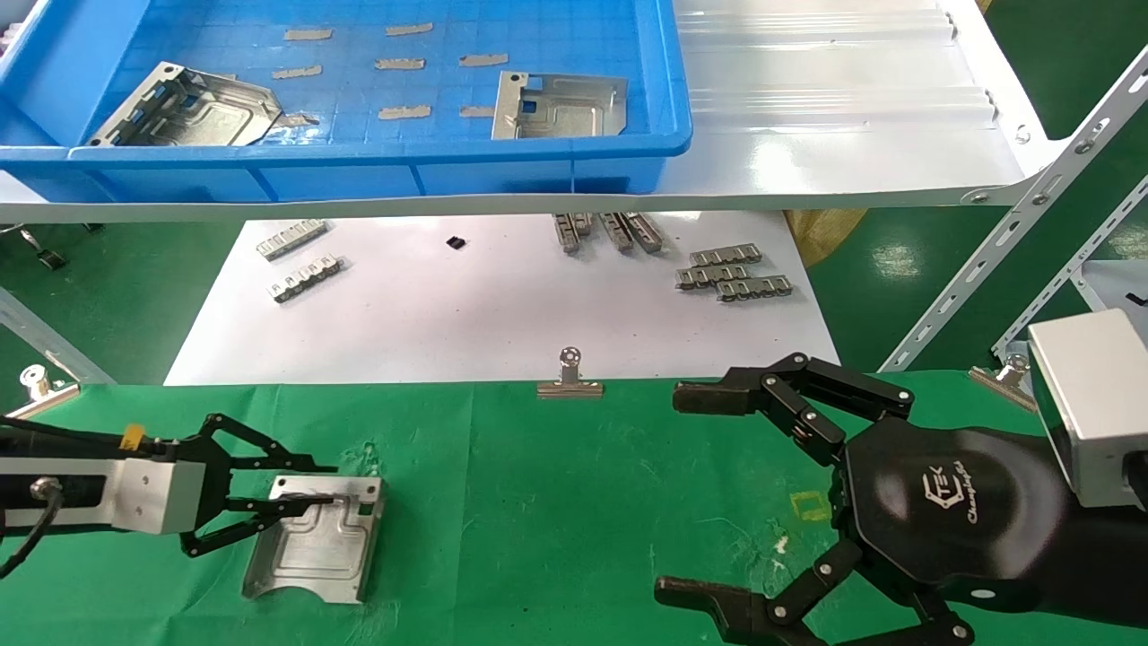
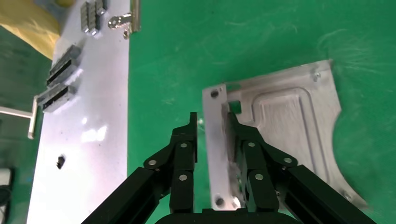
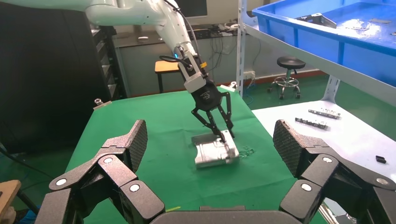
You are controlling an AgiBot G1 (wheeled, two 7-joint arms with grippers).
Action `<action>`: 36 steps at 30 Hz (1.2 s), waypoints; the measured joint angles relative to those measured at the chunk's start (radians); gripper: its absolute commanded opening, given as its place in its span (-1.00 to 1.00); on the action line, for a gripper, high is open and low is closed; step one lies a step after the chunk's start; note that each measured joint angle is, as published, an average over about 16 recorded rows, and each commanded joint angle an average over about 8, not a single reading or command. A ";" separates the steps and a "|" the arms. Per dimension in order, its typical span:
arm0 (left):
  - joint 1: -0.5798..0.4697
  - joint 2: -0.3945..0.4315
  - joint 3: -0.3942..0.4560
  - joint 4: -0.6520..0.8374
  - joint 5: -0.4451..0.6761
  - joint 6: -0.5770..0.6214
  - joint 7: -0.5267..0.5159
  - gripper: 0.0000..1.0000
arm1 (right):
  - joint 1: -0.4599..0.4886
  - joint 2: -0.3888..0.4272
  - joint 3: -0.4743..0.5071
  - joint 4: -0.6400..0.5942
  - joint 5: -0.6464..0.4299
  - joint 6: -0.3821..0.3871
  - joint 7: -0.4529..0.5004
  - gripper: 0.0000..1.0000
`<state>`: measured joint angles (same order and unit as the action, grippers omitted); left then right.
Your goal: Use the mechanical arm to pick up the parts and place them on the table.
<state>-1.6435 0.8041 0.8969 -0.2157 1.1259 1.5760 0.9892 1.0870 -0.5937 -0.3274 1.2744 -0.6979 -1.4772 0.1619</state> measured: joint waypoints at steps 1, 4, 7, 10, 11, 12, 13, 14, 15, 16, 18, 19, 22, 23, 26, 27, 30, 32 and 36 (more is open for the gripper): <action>-0.001 0.002 0.001 0.006 -0.003 0.001 0.001 1.00 | 0.000 0.000 0.000 0.000 0.000 0.000 0.000 1.00; -0.003 0.005 0.000 0.020 -0.017 0.006 -0.007 1.00 | 0.000 0.000 0.000 0.000 0.000 0.000 0.000 1.00; -0.001 0.003 0.000 0.030 -0.034 0.010 -0.033 1.00 | 0.000 0.000 0.000 0.000 0.000 0.000 0.000 1.00; 0.003 -0.001 0.001 0.036 -0.050 0.014 -0.069 1.00 | 0.000 0.000 0.000 0.000 0.000 0.000 0.000 1.00; 0.005 -0.003 0.002 0.038 -0.056 0.015 -0.082 1.00 | 0.000 0.000 0.000 0.000 0.000 0.000 0.000 1.00; 0.007 -0.005 0.002 0.039 -0.062 0.016 -0.094 1.00 | 0.000 0.000 0.000 0.000 0.000 0.000 0.000 1.00; 0.010 -0.007 0.002 0.039 -0.067 0.017 -0.106 1.00 | 0.000 0.000 0.000 0.000 0.000 0.000 0.000 1.00; 0.013 -0.010 0.002 0.040 -0.073 0.018 -0.117 1.00 | 0.000 0.000 0.000 0.000 0.000 0.000 0.000 1.00; 0.016 -0.012 0.003 0.040 -0.078 0.018 -0.127 1.00 | 0.000 0.000 0.000 0.000 0.000 0.000 0.000 1.00; 0.018 -0.013 0.002 0.040 -0.081 0.019 -0.136 1.00 | 0.000 0.000 0.000 0.000 0.000 0.000 0.000 1.00; 0.023 -0.017 0.003 0.039 -0.088 0.019 -0.153 1.00 | 0.000 0.000 0.000 0.000 0.000 0.000 0.000 1.00; 0.025 -0.018 0.003 0.038 -0.090 0.019 -0.160 1.00 | 0.000 0.000 0.000 0.000 0.000 0.000 0.000 1.00; 0.034 -0.021 0.000 0.028 -0.096 0.019 -0.177 1.00 | 0.000 0.000 0.000 0.000 0.000 0.000 0.000 1.00; 0.037 -0.022 -0.003 0.023 -0.098 0.019 -0.183 1.00 | 0.000 0.000 0.000 0.000 0.000 0.000 0.000 1.00; 0.050 -0.026 -0.015 -0.001 -0.105 0.017 -0.204 1.00 | 0.000 0.000 0.000 0.000 0.000 0.000 0.000 1.00; 0.054 -0.028 -0.021 -0.011 -0.107 0.016 -0.212 1.00 | 0.000 0.000 0.000 0.000 0.000 0.000 0.000 1.00; 0.071 -0.033 -0.042 -0.047 -0.117 0.013 -0.243 1.00 | 0.000 0.000 0.000 0.000 0.000 0.000 0.000 1.00; 0.086 -0.038 -0.059 -0.077 -0.126 0.010 -0.271 1.00 | 0.000 0.000 0.000 -0.001 0.001 0.000 0.000 1.00; 0.120 -0.049 -0.099 -0.148 -0.145 0.003 -0.336 1.00 | 0.000 0.000 -0.001 -0.001 0.001 0.000 -0.001 1.00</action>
<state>-1.5231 0.7549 0.7981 -0.3640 0.9809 1.5795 0.6530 1.0872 -0.5934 -0.3280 1.2737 -0.6973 -1.4769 0.1614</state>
